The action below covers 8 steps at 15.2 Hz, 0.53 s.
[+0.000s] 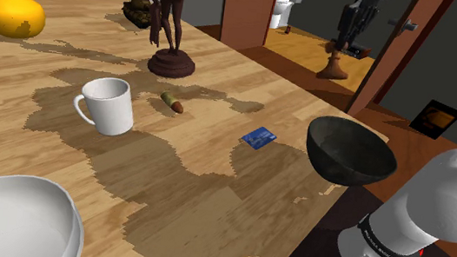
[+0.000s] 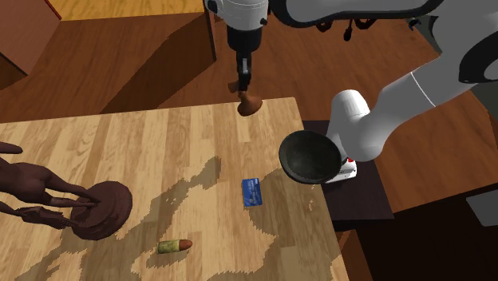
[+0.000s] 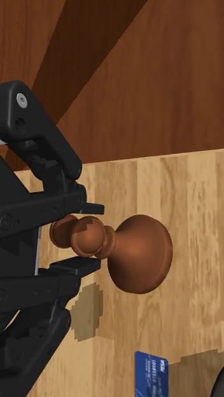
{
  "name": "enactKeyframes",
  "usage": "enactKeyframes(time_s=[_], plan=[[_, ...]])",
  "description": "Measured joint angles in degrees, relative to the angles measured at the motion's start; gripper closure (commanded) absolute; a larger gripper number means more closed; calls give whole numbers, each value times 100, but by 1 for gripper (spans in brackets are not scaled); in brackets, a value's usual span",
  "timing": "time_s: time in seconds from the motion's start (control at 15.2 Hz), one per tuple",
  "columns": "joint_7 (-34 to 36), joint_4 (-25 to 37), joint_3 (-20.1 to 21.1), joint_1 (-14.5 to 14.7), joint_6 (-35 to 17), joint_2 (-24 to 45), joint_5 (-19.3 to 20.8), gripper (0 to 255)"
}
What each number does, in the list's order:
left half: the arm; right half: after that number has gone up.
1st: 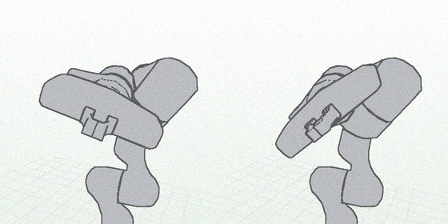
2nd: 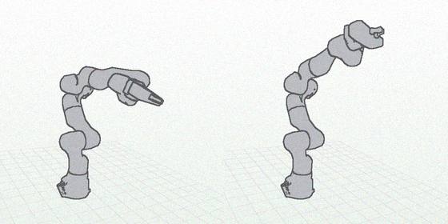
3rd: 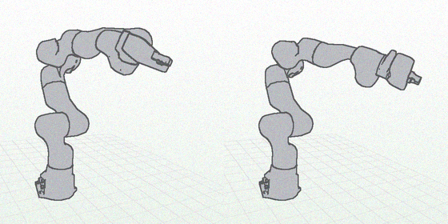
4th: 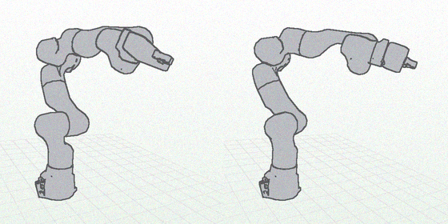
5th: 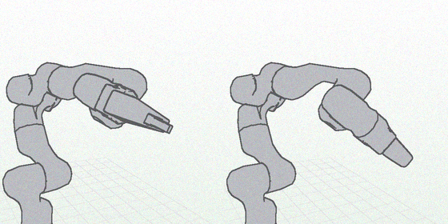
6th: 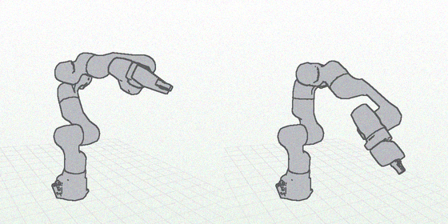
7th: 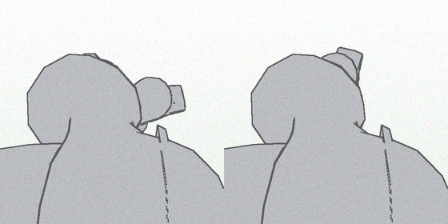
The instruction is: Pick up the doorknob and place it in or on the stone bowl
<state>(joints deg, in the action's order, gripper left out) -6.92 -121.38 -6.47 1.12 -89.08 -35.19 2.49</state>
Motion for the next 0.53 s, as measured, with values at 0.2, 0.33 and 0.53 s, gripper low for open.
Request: enactKeyframes(time_s=[0.2,0.33,0.53], plan=[[328,-259,297,65,228,-483,-130,255],[555,-390,502,119,348,-729,-247,255],[911,-669,829,211,482,-1150,-459,255]])
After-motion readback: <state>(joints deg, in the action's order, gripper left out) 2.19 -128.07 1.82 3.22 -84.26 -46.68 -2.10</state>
